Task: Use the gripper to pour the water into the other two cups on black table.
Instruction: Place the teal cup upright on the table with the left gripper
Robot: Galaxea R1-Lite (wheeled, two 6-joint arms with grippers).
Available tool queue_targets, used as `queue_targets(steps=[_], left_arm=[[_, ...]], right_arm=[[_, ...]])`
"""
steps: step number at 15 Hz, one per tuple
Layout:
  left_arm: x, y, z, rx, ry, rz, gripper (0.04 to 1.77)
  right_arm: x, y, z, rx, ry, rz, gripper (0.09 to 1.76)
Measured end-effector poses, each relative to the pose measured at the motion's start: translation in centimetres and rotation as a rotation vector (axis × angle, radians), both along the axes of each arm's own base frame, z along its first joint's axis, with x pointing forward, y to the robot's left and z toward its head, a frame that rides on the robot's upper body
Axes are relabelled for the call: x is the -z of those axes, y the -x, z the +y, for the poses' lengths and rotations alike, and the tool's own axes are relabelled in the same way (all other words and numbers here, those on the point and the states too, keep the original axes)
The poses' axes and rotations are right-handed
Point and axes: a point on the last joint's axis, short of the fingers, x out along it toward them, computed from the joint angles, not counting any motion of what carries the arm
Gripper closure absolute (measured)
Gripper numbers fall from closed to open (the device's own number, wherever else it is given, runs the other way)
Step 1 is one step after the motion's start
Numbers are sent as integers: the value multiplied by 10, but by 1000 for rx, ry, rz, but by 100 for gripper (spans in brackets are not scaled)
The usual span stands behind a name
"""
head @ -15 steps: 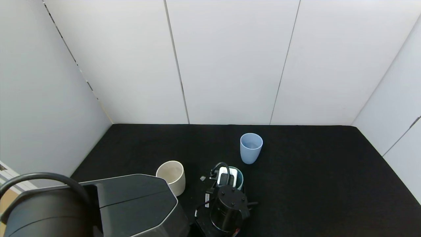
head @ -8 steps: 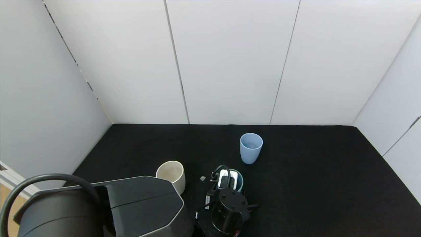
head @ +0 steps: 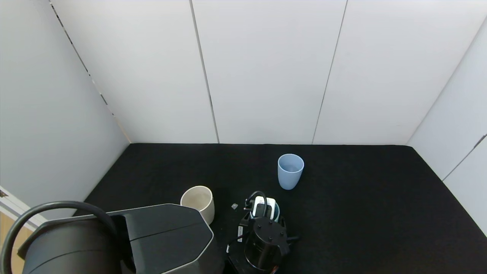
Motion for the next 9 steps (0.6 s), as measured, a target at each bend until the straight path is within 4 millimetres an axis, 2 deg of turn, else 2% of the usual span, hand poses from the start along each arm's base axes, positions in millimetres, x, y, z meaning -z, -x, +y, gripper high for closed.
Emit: queue_targets(steps=[4, 9], left_arm=[[-4, 1, 0, 0, 8, -6, 28], [-24, 5, 6, 2, 30, -24, 19]], right_arm=[[0, 0, 0, 0, 0, 0, 14], [0, 0, 0, 0, -1, 0, 14]])
